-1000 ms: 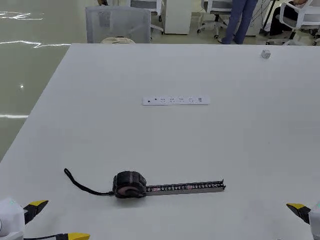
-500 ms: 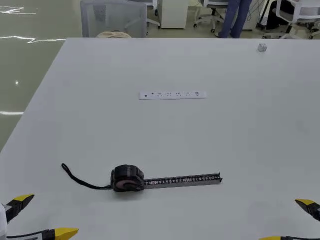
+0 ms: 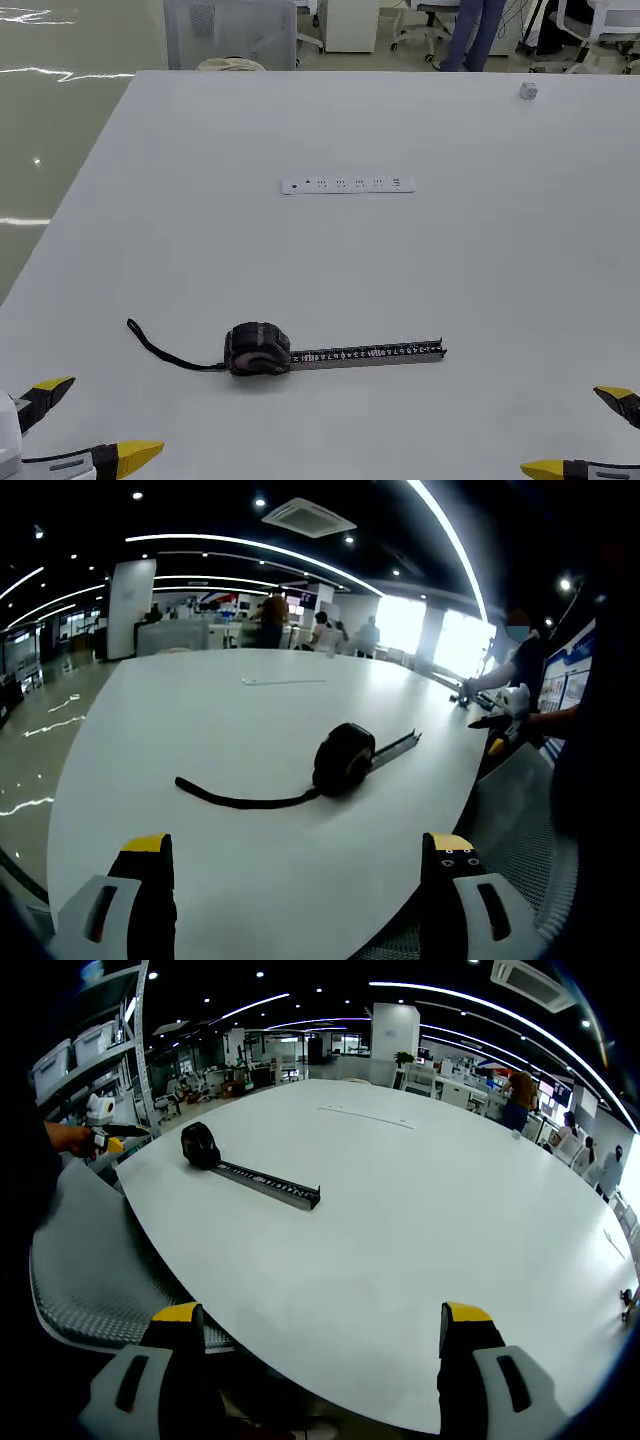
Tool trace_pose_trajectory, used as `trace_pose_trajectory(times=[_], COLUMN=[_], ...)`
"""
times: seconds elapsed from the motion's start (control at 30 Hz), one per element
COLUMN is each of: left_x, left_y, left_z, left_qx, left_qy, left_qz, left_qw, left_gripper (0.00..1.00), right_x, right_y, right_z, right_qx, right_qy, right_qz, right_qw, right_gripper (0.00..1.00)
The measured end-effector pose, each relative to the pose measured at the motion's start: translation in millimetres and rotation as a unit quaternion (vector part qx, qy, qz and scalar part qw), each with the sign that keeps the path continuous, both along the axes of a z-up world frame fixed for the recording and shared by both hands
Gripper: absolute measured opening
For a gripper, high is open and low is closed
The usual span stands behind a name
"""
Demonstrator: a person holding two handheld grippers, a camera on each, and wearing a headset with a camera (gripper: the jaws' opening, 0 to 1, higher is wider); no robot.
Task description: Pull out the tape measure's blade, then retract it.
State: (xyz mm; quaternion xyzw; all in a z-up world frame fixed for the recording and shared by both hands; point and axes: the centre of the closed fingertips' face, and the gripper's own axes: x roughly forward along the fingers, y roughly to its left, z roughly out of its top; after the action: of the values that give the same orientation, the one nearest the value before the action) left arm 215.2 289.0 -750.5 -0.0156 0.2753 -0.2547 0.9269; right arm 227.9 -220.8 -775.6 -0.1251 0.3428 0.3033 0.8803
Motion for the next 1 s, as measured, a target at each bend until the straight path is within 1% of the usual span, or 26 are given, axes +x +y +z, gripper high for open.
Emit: trace_pose_trajectory(times=[0.07,0.17,0.23,0.33,0.4,0.43,0.47,0.53,0.6,0.67,0.73,0.77,0.8,0.83,0.87,0.9,0.93,0.97,1.0], left_x=[1.9,2.9,3.0,4.1,5.6,6.5,8.4,10.7,12.1,12.3,13.2,14.0,15.1,15.9,16.7,16.4,17.1,17.7,17.7], left_y=[0.1,-1.2,-3.0,-6.3,-7.4,-7.8,-8.5,-9.6,-11.3,-17.3,-21.4,-22.4,-24.0,-24.4,-25.1,-25.9,-26.7,-28.4,-29.7], left_z=[0.7,-0.1,0.1,2.3,3.9,5.5,9.4,11.9,11.7,14.1,16.1,17.4,19.8,21.0,21.6,20.7,21.2,23.8,25.0], left_qx=[-0.001,0.000,-0.001,-0.001,-0.002,-0.002,-0.005,-0.009,-0.002,0.001,-0.002,-0.007,-0.018,-0.020,-0.023,-0.027,-0.029,-0.030,-0.030], left_qy=[-0.002,-0.001,0.000,-0.004,-0.005,-0.007,-0.014,-0.012,-0.012,-0.017,-0.018,-0.019,-0.021,-0.022,-0.022,-0.013,-0.014,-0.022,-0.023], left_qz=[0.001,0.001,0.000,-0.003,-0.001,0.001,0.006,0.014,0.017,0.013,0.012,0.014,0.019,0.022,0.026,0.031,0.031,0.033,0.033], left_qw=[1.0000,1.0000,1.0000,1.0000,1.0000,1.0000,0.9999,0.9998,0.9998,0.9998,0.9998,0.9997,0.9995,0.9993,0.9991,0.9991,0.9990,0.9988,0.9987], left_gripper=[1.00,1.00,1.00,1.00,1.00,1.00,1.00,1.00,1.00,1.00,1.00,1.00,0.99,0.99,0.99,1.00,1.00,1.00,1.00], right_x=[-1.4,-2.6,-3.5,-3.3,-2.0,-1.4,-1.4,0.0,1.3,3.4,5.6,6.7,8.2,8.9,10.4,11.3,12.1,13.4,14.7], right_y=[1.0,3.0,3.7,5.0,6.2,6.7,9.1,11.7,12.8,15.0,17.5,17.9,18.8,19.4,19.5,19.7,19.9,20.0,19.6], right_z=[2.3,4.6,5.0,5.7,5.4,5.9,6.9,6.6,6.7,8.0,9.6,9.9,10.3,10.3,10.5,10.9,11.5,12.1,12.6], right_qx=[-0.001,0.003,0.000,-0.003,-0.007,-0.008,-0.007,-0.012,-0.015,-0.015,-0.012,-0.013,-0.013,-0.013,-0.015,-0.016,-0.016,-0.017,-0.021], right_qy=[-0.001,-0.002,-0.001,0.001,0.004,0.005,0.010,0.013,0.016,0.019,0.021,0.021,0.021,0.023,0.021,0.020,0.020,0.020,0.018], right_qz=[-0.001,0.000,0.001,0.005,0.013,0.015,0.023,0.036,0.044,0.052,0.057,0.059,0.063,0.065,0.068,0.072,0.073,0.077,0.080], right_qw=[1.0000,1.0000,1.0000,1.0000,0.9999,0.9998,0.9997,0.9992,0.9988,0.9984,0.9981,0.9980,0.9977,0.9976,0.9973,0.9971,0.9970,0.9967,0.9964], right_gripper=[1.00,1.00,1.00,1.00,1.00,1.00,1.00,1.00,1.00,1.00,1.00,1.00,1.00,1.00,1.00,1.00,1.00,1.00,1.00])
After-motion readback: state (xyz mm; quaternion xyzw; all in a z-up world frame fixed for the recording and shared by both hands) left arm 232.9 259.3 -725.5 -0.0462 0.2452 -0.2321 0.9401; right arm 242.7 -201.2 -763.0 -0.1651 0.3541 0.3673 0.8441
